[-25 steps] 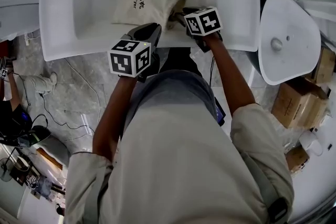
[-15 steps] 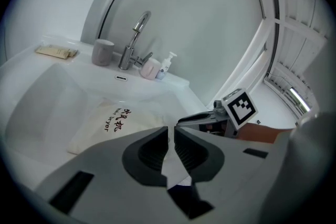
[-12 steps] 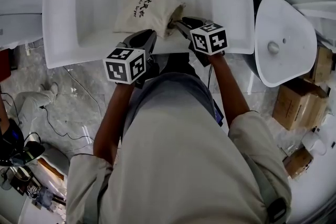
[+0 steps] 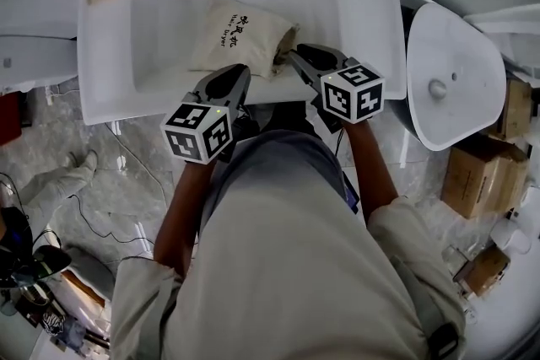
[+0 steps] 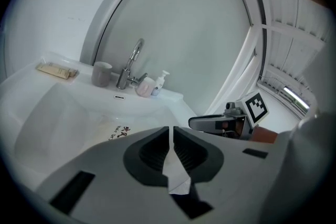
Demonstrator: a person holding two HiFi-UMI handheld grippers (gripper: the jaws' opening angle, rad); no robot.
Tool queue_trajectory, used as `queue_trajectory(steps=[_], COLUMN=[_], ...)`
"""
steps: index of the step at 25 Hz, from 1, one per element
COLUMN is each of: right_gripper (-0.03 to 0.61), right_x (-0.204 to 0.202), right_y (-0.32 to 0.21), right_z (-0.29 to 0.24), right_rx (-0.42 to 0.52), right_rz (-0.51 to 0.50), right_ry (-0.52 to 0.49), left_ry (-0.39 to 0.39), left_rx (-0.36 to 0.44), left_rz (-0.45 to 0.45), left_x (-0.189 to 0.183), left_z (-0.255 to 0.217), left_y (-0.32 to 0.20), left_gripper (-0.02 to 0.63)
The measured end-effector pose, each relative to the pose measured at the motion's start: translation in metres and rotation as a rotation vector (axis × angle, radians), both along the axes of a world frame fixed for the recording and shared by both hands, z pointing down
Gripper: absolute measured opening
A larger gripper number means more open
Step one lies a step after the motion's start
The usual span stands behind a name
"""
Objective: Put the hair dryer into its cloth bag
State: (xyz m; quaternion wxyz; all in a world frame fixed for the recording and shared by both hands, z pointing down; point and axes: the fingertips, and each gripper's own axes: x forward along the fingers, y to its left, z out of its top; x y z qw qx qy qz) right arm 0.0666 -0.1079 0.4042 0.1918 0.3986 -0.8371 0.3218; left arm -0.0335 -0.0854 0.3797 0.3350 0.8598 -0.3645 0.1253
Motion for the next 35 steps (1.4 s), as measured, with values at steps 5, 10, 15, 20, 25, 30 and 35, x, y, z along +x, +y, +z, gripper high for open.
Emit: queue_trajectory(steps=[5,10,15,20,25,30,35], right_gripper=[0.075,0.054,0.048,0.044,0.037,0.025,0.009], right_x=[-0.005,-0.003,-0.007,-0.007,-0.006,-0.006,-0.001], right_y=[0.002,0.0,0.003,0.007,0.011,0.021,0.034], right_z=[-0.032,-0.065,-0.088,-0.115,-0.137,-0.155,-0.163], right_rx=[0.075,0.139,0.19,0.237,0.3,0.356,0.369], right_rz=[0.019,0.099,0.113,0.149,0.168,0.178,0.206], right_ry=[0.006,-0.056,-0.045,-0.055,-0.044,-0.033,-0.041], left_ry=[0.021,0.024,0.038,0.023,0.04,0.026,0.032], left_rx=[0.066,0.162,0.222,0.268,0.311,0.369,0.378], left_rz=[0.008,-0.028,-0.049,-0.06,-0.087,-0.109,-0.122], left_x=[-0.004,-0.017,-0.03,-0.04,-0.055,-0.066,-0.068], left_z=[-0.026,-0.051,-0.075,-0.099,-0.121,-0.138,-0.142], left_y=[-0.001,-0.008,-0.015,-0.018,-0.02,-0.018,-0.01], left_gripper=[0.026,0.017,0.017,0.009,0.008,0.008,0.008])
